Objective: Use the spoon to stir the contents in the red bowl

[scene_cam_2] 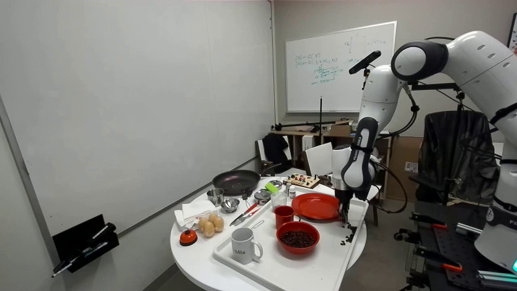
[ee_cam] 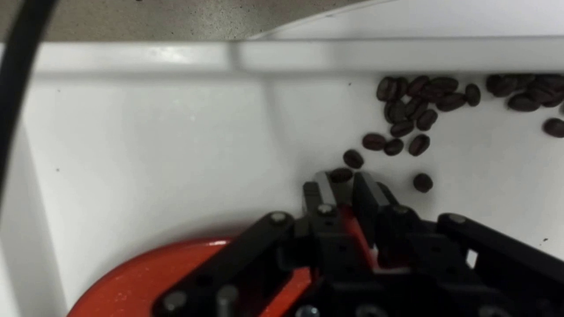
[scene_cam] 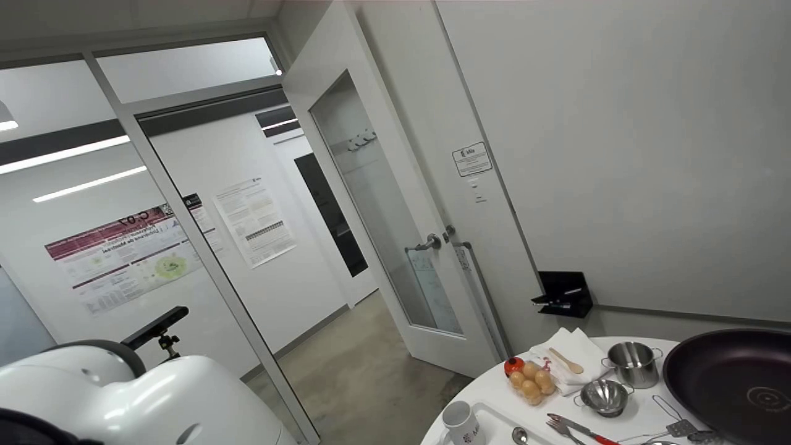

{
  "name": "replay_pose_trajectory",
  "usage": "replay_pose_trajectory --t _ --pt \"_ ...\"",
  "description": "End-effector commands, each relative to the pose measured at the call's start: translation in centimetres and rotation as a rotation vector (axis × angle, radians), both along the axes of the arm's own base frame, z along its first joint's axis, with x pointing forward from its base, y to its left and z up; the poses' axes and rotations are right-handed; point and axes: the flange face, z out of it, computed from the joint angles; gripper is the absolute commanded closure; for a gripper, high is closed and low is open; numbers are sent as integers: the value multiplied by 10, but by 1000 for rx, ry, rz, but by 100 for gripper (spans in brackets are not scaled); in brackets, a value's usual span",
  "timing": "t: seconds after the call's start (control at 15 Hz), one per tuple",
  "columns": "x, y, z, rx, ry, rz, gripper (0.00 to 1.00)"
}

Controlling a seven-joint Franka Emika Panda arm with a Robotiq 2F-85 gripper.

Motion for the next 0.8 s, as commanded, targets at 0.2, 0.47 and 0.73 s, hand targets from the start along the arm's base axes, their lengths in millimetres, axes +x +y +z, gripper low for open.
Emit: replay_pose_trajectory --t 0.2,0.47,0.73 --pt "-3 5 8 -6 -18 36 57" --pt "-3 6 8 -4 -18 41 30" --pt "-3 11 11 -2 -25 63 1"
